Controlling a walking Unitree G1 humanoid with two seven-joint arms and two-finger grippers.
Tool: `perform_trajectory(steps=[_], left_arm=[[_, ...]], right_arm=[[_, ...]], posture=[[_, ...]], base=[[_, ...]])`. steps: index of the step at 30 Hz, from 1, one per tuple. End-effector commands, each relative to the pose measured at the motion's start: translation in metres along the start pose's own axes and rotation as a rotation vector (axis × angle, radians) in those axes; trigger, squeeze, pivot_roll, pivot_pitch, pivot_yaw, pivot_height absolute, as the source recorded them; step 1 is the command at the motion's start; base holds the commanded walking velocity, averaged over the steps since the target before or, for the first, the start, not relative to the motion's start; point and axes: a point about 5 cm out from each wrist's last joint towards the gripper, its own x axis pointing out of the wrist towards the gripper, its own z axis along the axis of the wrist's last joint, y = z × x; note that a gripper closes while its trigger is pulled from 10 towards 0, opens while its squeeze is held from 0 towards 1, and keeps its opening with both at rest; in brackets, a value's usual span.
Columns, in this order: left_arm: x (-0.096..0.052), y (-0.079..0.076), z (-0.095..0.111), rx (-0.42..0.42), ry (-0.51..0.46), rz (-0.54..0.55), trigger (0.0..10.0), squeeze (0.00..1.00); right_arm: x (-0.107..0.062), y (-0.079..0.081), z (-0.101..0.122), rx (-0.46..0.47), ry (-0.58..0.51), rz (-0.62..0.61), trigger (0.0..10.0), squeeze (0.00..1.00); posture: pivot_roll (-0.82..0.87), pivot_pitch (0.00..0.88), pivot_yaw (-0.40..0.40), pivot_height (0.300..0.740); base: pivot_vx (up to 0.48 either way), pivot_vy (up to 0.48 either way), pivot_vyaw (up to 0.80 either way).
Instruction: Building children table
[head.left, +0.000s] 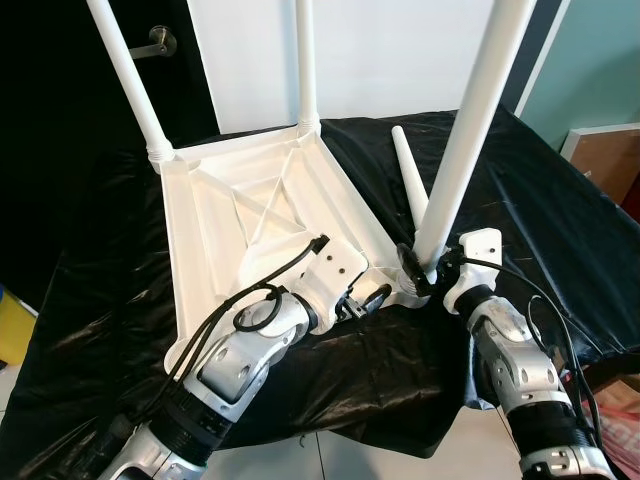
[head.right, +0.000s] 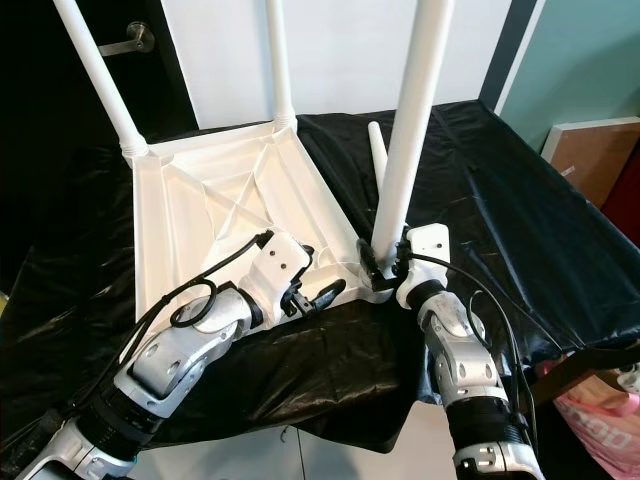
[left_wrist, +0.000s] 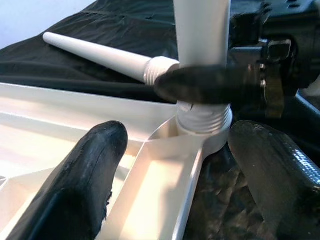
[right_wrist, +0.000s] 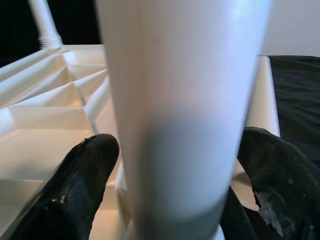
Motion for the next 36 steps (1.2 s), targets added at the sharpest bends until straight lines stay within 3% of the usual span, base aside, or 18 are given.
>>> perform_trajectory(steps=[1, 5, 6, 7, 8, 19, 20, 22, 23, 24, 30, 36], left_arm=[[0.002, -0.006, 0.001, 0.021, -0.002, -0.130, 10.0, 0.00], [0.003, 0.000, 0.005, 0.038, -0.006, -0.127, 10.0, 0.00], [0.002, 0.001, 0.004, 0.041, -0.004, -0.125, 10.0, 0.00], [0.002, 0.002, 0.004, 0.043, -0.003, -0.123, 10.0, 0.00], [0.001, 0.003, 0.004, 0.044, -0.002, -0.121, 10.0, 0.00], [0.002, 0.002, 0.005, 0.044, -0.006, -0.119, 10.0, 0.00], [0.002, 0.002, 0.005, 0.043, -0.007, -0.119, 10.0, 0.00], [0.002, 0.002, 0.005, 0.043, -0.007, -0.119, 10.0, 0.00], [0.002, 0.002, 0.005, 0.043, -0.006, -0.117, 10.0, 0.00], [0.001, 0.002, 0.004, 0.041, -0.004, -0.112, 10.0, 0.00], [0.000, 0.001, 0.003, 0.038, -0.003, -0.111, 10.0, 0.00], [-0.002, 0.000, 0.002, 0.032, 0.000, -0.106, 10.0, 0.00]], right_arm=[[0.003, 0.002, -0.003, -0.012, 0.022, 0.058, 10.0, 0.00], [0.012, 0.000, -0.006, -0.039, 0.063, 0.144, 10.0, 0.00], [0.013, 0.000, -0.007, -0.047, 0.069, 0.151, 9.3, 0.00], [0.014, -0.001, -0.008, -0.052, 0.072, 0.155, 9.3, 0.00], [0.015, -0.001, -0.009, -0.051, 0.076, 0.155, 0.0, 0.00], [0.011, -0.008, -0.022, -0.041, 0.118, 0.166, 0.0, 0.00], [0.011, -0.009, -0.026, -0.047, 0.142, 0.143, 4.2, 0.00], [0.010, -0.009, -0.027, -0.049, 0.151, 0.134, 4.2, 0.00], [0.010, -0.010, -0.029, -0.063, 0.168, 0.112, 10.0, 0.00], [0.011, -0.008, -0.033, -0.046, 0.180, 0.062, 10.0, 0.00], [0.011, -0.004, -0.035, -0.028, 0.182, 0.031, 10.0, 0.00], [0.015, 0.006, -0.041, 0.023, 0.202, -0.145, 10.0, 0.00]], posture=[[-0.16, 0.006, 0.030, 0.740], [-0.14, 0.000, 0.037, 0.740], [-0.14, 0.000, 0.038, 0.740], [-0.14, 0.000, 0.038, 0.740], [-0.13, 0.000, 0.035, 0.740], [-0.12, 0.000, 0.031, 0.740], [-0.12, 0.000, 0.028, 0.740], [-0.12, 0.000, 0.028, 0.740], [-0.12, 0.000, 0.028, 0.740], [-0.12, 0.000, 0.025, 0.740], [-0.11, 0.002, 0.020, 0.740], [-0.10, 0.004, 0.016, 0.740]], base=[[0.000, 0.000, 0.00], [0.000, 0.000, 0.00], [0.000, 0.000, 0.00], [0.000, 0.000, 0.00], [0.000, 0.000, 0.00], [0.000, 0.000, 0.00], [0.000, 0.000, 0.00], [0.000, 0.000, 0.00], [0.000, 0.000, 0.00], [0.000, 0.000, 0.00], [0.000, 0.000, 0.00], [0.000, 0.000, 0.00]])
